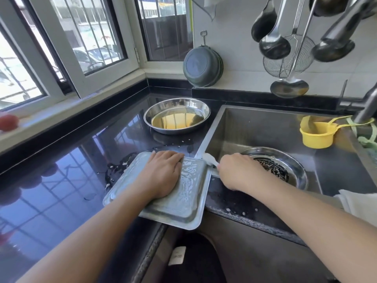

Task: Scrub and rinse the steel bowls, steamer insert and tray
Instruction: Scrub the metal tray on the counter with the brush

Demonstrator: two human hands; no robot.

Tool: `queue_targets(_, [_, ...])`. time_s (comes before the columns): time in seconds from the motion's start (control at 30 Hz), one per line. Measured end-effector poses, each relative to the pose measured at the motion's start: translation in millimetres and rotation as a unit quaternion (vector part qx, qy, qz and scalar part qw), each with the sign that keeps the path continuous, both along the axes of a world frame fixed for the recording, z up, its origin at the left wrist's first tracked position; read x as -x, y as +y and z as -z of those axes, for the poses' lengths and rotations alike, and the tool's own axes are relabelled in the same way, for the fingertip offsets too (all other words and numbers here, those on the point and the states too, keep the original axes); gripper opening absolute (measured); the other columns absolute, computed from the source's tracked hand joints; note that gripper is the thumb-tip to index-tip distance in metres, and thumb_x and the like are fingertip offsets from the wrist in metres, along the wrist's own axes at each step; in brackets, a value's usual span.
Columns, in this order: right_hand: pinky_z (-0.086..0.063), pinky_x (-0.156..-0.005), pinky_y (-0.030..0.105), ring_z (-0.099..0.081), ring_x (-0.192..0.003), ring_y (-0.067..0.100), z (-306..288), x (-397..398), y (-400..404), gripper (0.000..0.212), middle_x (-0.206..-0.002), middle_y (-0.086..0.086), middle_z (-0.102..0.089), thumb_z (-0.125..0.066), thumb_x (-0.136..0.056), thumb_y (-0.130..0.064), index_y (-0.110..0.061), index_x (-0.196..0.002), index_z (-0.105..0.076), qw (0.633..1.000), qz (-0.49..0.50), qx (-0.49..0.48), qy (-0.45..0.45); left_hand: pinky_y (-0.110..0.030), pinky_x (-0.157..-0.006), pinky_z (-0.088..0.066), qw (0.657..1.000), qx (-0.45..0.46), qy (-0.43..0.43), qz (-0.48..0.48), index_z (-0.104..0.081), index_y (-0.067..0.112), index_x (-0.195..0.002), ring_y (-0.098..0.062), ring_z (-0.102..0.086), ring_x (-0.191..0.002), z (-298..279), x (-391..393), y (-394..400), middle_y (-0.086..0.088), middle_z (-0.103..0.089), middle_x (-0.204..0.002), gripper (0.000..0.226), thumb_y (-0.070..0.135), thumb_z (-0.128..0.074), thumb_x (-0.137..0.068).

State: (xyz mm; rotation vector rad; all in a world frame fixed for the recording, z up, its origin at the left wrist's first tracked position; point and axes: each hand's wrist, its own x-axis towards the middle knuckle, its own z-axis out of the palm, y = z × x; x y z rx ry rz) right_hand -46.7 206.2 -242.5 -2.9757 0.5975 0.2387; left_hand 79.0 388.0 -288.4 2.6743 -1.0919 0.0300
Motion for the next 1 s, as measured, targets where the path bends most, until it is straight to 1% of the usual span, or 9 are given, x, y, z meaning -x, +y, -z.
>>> queue_targets(0.13, [-0.046,-0.053,0.029,-0.055,-0.056,0.019,-17.8,-14.6,13.0,0.014,-0.081,0.014,-0.066,-0.046,-0.097,0.004,0.001,-0.085,-0.053,0.988,0.034,-0.092,0.123,-0.053,-0.123,-0.019,0.999,-0.006,-0.001,-0.044,-0.049,0.029,-0.149,-0.024,-0.036,-0.142,2.7,-4.8,-9.0,0.002,-0.05,-0.152,0.046,0.038,-0.025,-0.111])
queue_targets(0.23, [-0.052,-0.061,0.031,-0.06,-0.063,0.024,-8.5,-16.2,15.8,0.014,-0.096,0.015,-0.07,-0.048,-0.099,0.0,0.006,-0.102,-0.06,0.985,-0.013,-0.139,0.103,-0.055,-0.12,-0.021,0.997,-0.005,-0.003,-0.073,-0.051,0.03,-0.146,-0.025,-0.038,-0.14,6.2,-7.0,-11.6,0.002,-0.051,-0.15,0.047,0.039,-0.022,-0.11])
queue_targets(0.3, [-0.054,-0.07,0.035,-0.057,-0.067,0.027,4.3,-6.9,21.7,0.007,-0.099,0.015,-0.071,-0.053,-0.097,-0.003,0.0,-0.101,-0.057,0.981,-0.079,-0.053,0.169,-0.057,-0.118,-0.022,0.996,-0.003,-0.003,-0.088,-0.052,0.029,-0.144,-0.026,-0.039,-0.139,8.1,-7.8,-12.7,0.0,-0.051,-0.148,0.047,0.04,-0.022,-0.11])
queue_targets(0.4, [-0.044,-0.057,0.034,-0.046,-0.061,0.023,19.9,9.4,30.5,0.016,-0.073,0.008,-0.05,-0.062,-0.088,-0.002,-0.004,-0.104,-0.064,0.969,-0.142,0.083,0.185,-0.06,-0.118,-0.021,0.995,-0.007,-0.004,-0.098,-0.053,0.027,-0.139,-0.027,-0.039,-0.139,9.5,-8.0,-14.7,-0.002,-0.051,-0.147,0.045,0.039,-0.021,-0.109])
queue_targets(0.57, [-0.053,-0.081,0.036,-0.05,-0.065,0.025,-11.3,-26.6,20.5,0.023,-0.067,0.006,-0.045,-0.058,-0.09,0.003,-0.01,-0.077,-0.044,0.972,-0.123,0.074,0.184,-0.061,-0.116,-0.022,0.995,-0.01,-0.004,-0.102,-0.054,0.026,-0.132,-0.026,-0.038,-0.138,7.9,-3.7,-16.3,-0.001,-0.051,-0.145,0.042,0.038,-0.021,-0.109])
queue_targets(0.63, [-0.053,-0.076,0.033,-0.051,-0.06,0.025,-20.8,-43.8,20.3,0.005,-0.068,0.005,-0.045,-0.06,-0.092,0.0,-0.003,-0.095,-0.058,0.979,-0.102,0.065,0.162,-0.062,-0.116,-0.021,0.994,-0.003,-0.002,-0.109,-0.054,0.026,-0.131,-0.026,-0.039,-0.137,7.4,-2.9,-16.6,-0.001,-0.052,-0.144,0.041,0.038,-0.021,-0.109])
queue_targets(0.73, [-0.046,-0.056,0.033,-0.049,-0.057,0.023,-12.6,-41.9,22.2,0.055,-0.071,0.007,-0.049,-0.062,-0.085,0.005,0.002,-0.138,-0.046,0.986,-0.078,0.024,0.147,-0.063,-0.117,-0.02,0.992,0.004,0.003,-0.125,-0.055,0.025,-0.128,-0.027,-0.039,-0.136,8.6,-4.7,-18.4,-0.003,-0.053,-0.141,0.041,0.038,-0.021,-0.109])
queue_targets(0.87, [-0.042,-0.069,0.032,-0.046,-0.067,0.018,0.1,15.5,37.1,0.014,-0.071,0.004,-0.042,-0.049,-0.1,-0.014,-0.01,-0.104,-0.061,0.993,-0.067,-0.018,0.099,-0.067,-0.115,-0.022,0.991,0.001,-0.004,-0.137,-0.055,0.023,-0.121,-0.03,-0.041,-0.133,11.5,-7.4,-21.0,-0.006,-0.053,-0.136,0.04,0.037,-0.02,-0.109])
queue_targets(1.0, [-0.041,-0.058,0.028,-0.036,-0.058,0.011,-5.1,29.9,44.7,0.014,-0.071,-0.002,-0.041,-0.045,-0.103,-0.019,-0.015,-0.092,-0.05,0.989,-0.085,-0.045,0.112,-0.07,-0.113,-0.022,0.99,0.0,-0.007,-0.139,-0.054,0.022,-0.116,-0.031,-0.041,-0.132,12.7,-7.2,-22.3,-0.007,-0.054,-0.133,0.037,0.035,-0.02,-0.109])
